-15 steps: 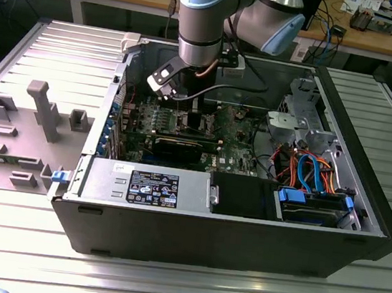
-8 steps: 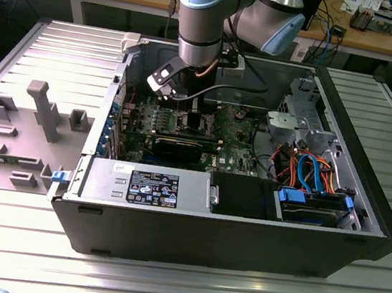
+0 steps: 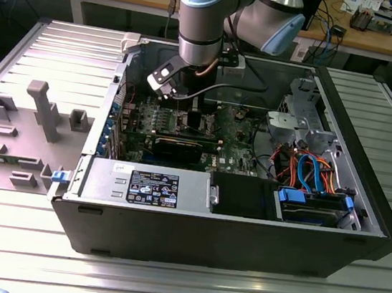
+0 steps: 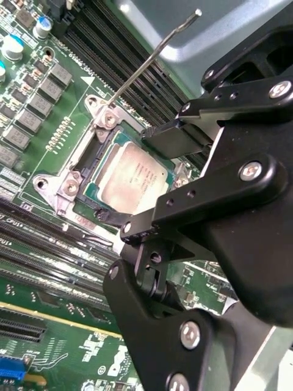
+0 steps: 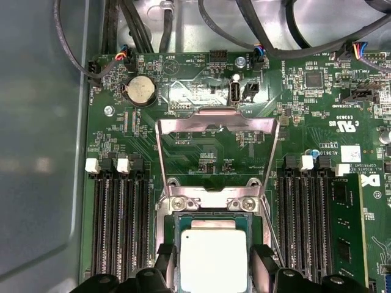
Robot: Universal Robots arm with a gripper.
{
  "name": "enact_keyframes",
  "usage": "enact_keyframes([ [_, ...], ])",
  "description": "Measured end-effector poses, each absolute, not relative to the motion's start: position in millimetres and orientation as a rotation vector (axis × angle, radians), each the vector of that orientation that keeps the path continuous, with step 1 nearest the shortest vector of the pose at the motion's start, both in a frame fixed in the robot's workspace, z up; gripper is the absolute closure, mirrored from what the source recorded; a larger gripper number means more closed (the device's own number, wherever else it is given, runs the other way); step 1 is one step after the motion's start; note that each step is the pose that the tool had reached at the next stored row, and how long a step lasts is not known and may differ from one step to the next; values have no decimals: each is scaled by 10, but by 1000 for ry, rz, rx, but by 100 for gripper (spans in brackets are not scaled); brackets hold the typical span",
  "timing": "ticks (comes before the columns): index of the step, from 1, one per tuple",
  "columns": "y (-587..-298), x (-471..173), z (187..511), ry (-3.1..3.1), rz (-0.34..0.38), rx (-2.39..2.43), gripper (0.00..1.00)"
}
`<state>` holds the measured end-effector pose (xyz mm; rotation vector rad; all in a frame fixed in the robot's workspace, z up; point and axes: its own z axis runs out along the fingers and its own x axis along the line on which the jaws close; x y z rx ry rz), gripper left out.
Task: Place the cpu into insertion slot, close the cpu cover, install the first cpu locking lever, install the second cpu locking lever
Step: 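Place the cpu into insertion slot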
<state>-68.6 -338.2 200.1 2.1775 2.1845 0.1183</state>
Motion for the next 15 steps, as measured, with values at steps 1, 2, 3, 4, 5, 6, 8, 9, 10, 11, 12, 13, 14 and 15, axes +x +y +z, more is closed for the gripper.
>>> enact_keyframes([
  [1, -3379, -684, 2000, 2184, 118, 2178, 38],
  [2, -3372, -678, 1998, 2184, 118, 2178, 38],
  [3, -3370, -677, 1996, 2185, 118, 2177, 38],
  [4, -3370, -677, 1996, 2185, 118, 2177, 38],
  [5, -3369, -677, 1996, 2185, 118, 2178, 38],
  [6, -3368, -676, 2006, 2185, 118, 2178, 38],
  [8, -3369, -675, 2050, 2185, 116, 2178, 38],
  [9, -3369, -671, 2080, 2186, 115, 2179, 38],
  [10, -3369, -667, 2101, 2187, 113, 2180, 38],
  [11, -3369, -664, 2111, 2187, 112, 2180, 40],
  [12, -3369, -660, 2124, 2188, 110, 2182, 40],
  [13, -3368, -641, 2152, 2195, 96, 2189, 53],
  [14, -3369, -631, 2163, 2201, 84, 2195, 59],
  [15, -3369, -624, 2168, 2204, 77, 2198, 65],
])
